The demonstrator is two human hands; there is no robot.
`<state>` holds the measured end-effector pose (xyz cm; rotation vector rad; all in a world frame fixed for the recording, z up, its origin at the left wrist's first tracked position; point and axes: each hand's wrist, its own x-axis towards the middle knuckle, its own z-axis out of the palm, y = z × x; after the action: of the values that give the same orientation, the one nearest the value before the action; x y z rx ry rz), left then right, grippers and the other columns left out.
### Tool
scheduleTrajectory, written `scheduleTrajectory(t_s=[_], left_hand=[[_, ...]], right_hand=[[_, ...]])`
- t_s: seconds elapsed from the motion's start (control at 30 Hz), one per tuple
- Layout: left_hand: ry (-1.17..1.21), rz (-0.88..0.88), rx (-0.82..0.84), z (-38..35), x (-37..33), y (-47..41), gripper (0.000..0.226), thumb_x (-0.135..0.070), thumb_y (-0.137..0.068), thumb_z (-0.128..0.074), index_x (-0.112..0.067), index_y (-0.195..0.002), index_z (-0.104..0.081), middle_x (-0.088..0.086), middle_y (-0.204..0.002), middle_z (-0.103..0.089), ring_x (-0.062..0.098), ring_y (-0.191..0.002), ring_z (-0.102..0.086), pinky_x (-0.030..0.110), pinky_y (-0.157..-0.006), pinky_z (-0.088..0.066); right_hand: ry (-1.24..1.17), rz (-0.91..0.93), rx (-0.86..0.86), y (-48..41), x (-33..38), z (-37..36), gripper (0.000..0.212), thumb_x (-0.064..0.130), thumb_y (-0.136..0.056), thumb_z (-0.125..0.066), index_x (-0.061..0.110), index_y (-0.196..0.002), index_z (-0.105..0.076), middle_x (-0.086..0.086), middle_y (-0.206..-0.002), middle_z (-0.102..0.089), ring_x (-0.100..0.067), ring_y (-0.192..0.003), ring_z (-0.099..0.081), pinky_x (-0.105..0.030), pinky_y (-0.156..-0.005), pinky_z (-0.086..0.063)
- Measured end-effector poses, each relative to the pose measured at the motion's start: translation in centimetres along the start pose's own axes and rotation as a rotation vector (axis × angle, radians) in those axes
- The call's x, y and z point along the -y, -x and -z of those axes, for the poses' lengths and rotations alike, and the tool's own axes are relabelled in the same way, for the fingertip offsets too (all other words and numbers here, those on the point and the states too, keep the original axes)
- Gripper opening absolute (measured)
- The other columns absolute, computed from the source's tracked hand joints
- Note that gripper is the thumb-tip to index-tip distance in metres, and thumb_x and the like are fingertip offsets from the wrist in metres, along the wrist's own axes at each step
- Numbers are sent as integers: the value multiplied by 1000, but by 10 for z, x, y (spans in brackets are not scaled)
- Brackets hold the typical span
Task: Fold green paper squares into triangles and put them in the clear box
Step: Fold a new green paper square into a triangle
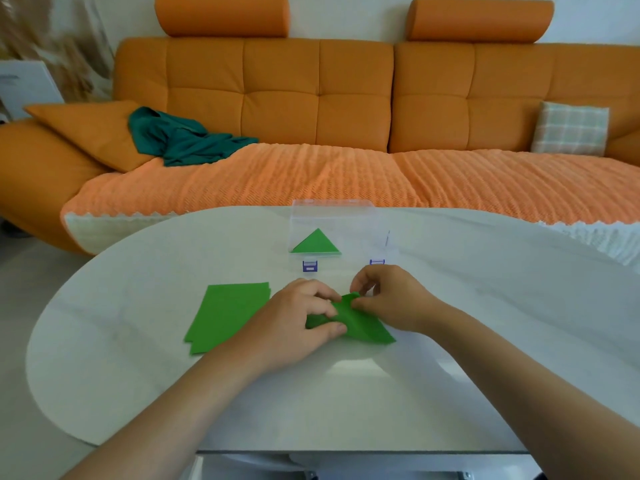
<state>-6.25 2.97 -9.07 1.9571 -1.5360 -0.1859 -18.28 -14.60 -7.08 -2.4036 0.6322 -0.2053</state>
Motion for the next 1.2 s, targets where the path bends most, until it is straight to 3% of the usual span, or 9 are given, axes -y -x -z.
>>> scheduleTrajectory(t_s=[0.1, 0.2, 0.3, 0.43, 0.67, 0.73, 0.87, 0.97, 1.2], left_hand=[[-3, 28, -53, 2, -4, -1, 12, -41, -86, -71, -38, -76, -65, -22, -127, -52, -4, -127, -37, 10, -102, -25], [26, 60, -70, 3, -7, -3, 14, -40, -88, -69, -39, -77, -61, -24, -126, -56, -3, -124, -44, 19, -102, -33], [149, 136, -118, 3, -11, -7, 8, -34, -90, -68, -29, -83, -68, -18, -88, -68, 1, -85, -62, 30, -81, -51], [275, 199, -192, 1, -15, -10, 7, -26, -90, -69, -27, -83, -67, -20, -68, -61, 0, -59, -51, 18, -60, -40], [397, 283, -253, -5, -16, -14, 27, -25, -89, -70, -39, -108, -58, -11, -88, -64, 9, -80, -59, 26, -78, -47], [383, 290, -281, -5, -19, -14, 26, -21, -89, -71, -40, -105, -64, -13, -91, -65, 6, -86, -60, 23, -79, -47], [392, 299, -348, -4, -23, -15, 22, -15, -87, -73, -37, -83, -70, -14, -77, -68, -4, -69, -58, 14, -66, -45], [392, 304, -378, -4, -23, -16, 16, -16, -87, -73, -32, -81, -72, -12, -74, -68, -5, -66, -57, 11, -64, -43], [351, 297, -350, -5, -24, -13, 21, -17, -90, -69, -25, -108, -77, -24, -90, -72, -13, -82, -64, 6, -74, -44]], right_hand=[[-146, -20, 0, 3, 5, 3, 16, 18, -80, -77, 29, -77, -66, 9, -77, -65, -1, -66, -56, -13, -66, -45], [-328, -20, -2, 10, 14, 6, 15, 8, -80, -76, 21, -75, -71, 8, -67, -66, -2, -61, -59, -13, -63, -48], [-521, -30, 23, 16, 19, 8, 11, 7, -86, -70, 16, -83, -75, 6, -71, -72, -3, -64, -64, -14, -62, -48], [-644, -85, 10, 20, 21, 10, 11, 22, -90, -69, 14, -88, -77, 7, -72, -71, -2, -62, -61, -14, -58, -46], [-506, -127, -35, 21, 19, 7, 7, 22, -84, -76, 16, -83, -78, -4, -77, -75, -7, -63, -61, -17, -62, -48], [-513, -110, -19, 21, 19, 8, 5, 20, -86, -74, 18, -85, -78, -3, -80, -76, -7, -66, -64, -18, -65, -51], [-508, -112, -13, 21, 20, 6, 8, 22, -88, -72, 21, -85, -79, 2, -80, -76, -3, -67, -65, -15, -65, -50], [-511, -101, -27, 21, 21, 5, 8, 23, -88, -72, 21, -86, -79, 2, -79, -76, -2, -66, -64, -14, -63, -50], [-503, -63, -64, 22, 20, 2, 9, 20, -89, -71, 23, -88, -79, 5, -80, -76, -3, -69, -65, -16, -66, -51]])
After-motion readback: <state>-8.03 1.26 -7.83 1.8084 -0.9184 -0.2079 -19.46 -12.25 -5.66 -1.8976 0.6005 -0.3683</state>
